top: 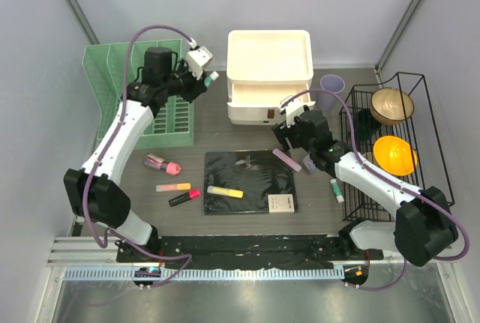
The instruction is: Organize the desk
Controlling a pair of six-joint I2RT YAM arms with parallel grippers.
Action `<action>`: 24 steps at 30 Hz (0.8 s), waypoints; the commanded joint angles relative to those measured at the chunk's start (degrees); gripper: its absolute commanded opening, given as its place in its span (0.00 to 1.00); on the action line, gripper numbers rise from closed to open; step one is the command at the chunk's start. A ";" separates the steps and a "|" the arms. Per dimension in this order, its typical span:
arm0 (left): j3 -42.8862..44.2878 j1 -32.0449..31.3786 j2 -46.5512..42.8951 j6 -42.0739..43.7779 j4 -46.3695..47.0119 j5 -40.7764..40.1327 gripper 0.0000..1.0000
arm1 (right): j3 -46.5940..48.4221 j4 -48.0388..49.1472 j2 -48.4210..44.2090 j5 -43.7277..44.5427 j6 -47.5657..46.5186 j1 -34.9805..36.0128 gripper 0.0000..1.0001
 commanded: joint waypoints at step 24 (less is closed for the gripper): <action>19.17 -16.71 12.52 -4.92 -3.59 -0.93 0.00 | 2.36 1.57 -2.00 0.13 -0.26 -0.23 0.79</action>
